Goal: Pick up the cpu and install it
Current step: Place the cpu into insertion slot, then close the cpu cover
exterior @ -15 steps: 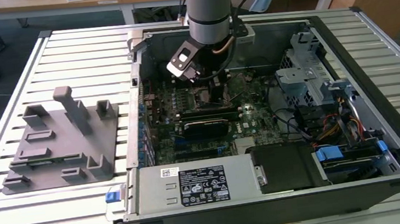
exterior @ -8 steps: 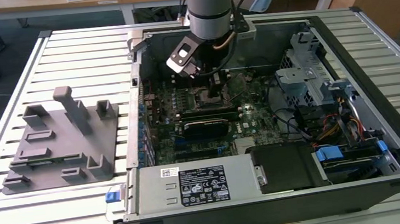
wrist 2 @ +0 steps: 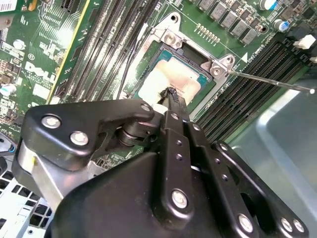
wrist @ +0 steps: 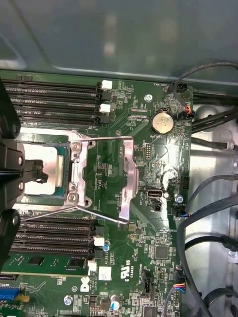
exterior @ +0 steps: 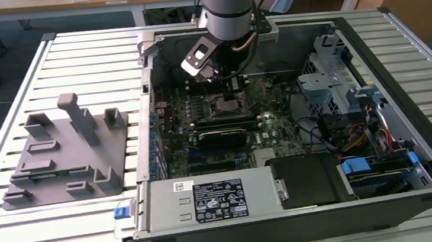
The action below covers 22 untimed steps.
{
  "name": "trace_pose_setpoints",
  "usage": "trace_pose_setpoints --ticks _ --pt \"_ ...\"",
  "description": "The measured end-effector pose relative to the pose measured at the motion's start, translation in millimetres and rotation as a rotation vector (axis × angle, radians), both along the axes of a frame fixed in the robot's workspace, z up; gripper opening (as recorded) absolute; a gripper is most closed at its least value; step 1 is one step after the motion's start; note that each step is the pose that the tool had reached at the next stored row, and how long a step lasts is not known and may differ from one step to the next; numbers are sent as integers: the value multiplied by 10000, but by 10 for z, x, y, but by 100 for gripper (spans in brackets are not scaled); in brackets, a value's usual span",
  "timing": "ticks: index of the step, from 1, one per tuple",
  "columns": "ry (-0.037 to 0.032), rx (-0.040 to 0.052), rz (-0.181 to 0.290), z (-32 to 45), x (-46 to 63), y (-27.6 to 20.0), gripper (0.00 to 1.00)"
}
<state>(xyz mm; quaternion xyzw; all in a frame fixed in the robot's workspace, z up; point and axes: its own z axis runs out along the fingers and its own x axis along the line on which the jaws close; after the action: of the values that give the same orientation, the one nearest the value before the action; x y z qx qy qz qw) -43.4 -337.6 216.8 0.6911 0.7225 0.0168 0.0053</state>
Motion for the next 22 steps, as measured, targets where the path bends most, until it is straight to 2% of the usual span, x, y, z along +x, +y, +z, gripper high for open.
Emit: trace_pose_setpoints --ticks 3,11,12,22 --pt "30 -1 -2 10 1 0 11" --pt "39 -1 -1 42 1 0 11" --pt "38 0 -1 80 2 0 11" --pt "56 -1 -9 277 2 0 11"
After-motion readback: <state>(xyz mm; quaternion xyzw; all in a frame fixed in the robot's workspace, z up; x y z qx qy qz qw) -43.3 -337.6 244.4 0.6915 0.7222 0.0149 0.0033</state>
